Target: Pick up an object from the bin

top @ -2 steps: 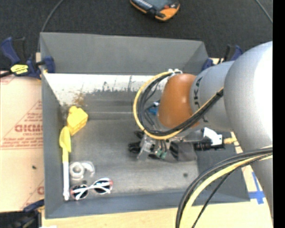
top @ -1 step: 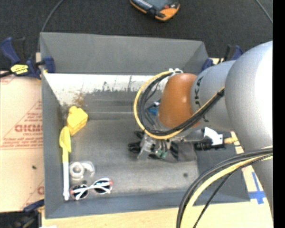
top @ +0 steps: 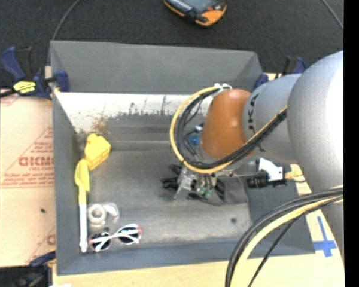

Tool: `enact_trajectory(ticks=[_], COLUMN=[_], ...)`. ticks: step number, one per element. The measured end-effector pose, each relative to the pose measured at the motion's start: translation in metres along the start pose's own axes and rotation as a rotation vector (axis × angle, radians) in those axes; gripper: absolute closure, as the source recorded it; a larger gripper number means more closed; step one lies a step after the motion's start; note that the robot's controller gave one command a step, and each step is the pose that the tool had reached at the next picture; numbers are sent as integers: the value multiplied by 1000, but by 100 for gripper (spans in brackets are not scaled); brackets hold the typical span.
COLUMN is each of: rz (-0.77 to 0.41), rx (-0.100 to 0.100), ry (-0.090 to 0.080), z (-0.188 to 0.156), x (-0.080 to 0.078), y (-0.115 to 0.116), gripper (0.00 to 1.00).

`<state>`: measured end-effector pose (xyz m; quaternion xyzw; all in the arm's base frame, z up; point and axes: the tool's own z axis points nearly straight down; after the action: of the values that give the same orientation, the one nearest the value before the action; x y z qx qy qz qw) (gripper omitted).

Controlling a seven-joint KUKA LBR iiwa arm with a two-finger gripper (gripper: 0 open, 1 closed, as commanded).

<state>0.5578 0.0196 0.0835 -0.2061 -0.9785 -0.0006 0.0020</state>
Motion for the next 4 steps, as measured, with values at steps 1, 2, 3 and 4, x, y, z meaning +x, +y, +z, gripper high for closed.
enact_trajectory(ticks=[1, 2, 3, 4], rz=[0, -1, -2, -2], rx=[-2, 0, -2, -3], ry=[-3, 2, -3, -6], z=[-10, -25, -38, -43], x=[-1, 0, -1, -2], y=[0, -1, 0, 0], gripper=[100, 100, 100, 100])
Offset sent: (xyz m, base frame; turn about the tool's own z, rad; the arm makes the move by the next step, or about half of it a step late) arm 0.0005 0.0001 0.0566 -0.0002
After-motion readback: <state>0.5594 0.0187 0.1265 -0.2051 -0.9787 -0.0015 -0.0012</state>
